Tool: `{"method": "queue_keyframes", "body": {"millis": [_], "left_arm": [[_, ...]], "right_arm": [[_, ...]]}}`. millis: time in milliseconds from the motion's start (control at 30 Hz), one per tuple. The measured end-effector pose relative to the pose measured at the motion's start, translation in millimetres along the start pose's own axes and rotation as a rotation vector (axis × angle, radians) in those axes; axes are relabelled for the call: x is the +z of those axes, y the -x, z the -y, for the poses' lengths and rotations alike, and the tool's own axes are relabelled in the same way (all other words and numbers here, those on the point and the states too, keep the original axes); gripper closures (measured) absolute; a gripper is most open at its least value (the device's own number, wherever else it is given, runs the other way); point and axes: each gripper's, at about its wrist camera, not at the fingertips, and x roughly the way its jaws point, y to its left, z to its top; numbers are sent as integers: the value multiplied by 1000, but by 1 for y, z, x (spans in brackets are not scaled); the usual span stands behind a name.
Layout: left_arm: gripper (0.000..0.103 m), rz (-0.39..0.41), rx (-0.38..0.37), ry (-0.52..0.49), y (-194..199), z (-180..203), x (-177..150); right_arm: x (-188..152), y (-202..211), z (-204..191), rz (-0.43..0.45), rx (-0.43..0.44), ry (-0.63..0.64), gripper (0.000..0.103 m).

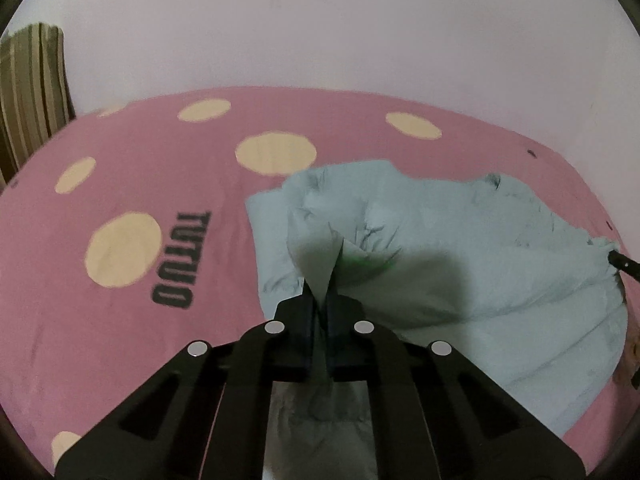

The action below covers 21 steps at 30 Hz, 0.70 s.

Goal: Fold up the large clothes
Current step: 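Grasp the folded jacket edge with the right tool while the left tool grasps it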

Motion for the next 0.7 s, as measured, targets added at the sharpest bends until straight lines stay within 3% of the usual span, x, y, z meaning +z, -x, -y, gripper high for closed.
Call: {"method": "queue_keyframes", "body": {"millis": [167, 300, 467, 700], "left_arm": [[99, 83, 34, 3, 15, 6, 39], [99, 89, 77, 13, -5, 12, 74], [99, 40, 156, 5, -59, 20, 102], [99, -65, 232, -25, -129, 23, 91]], "right_arm": [[31, 13, -8, 78, 1, 6, 100], [61, -2, -9, 99, -13, -9, 100], [90, -49, -6, 71, -48, -31, 100], [83, -117, 0, -38, -115, -21, 100]]}}
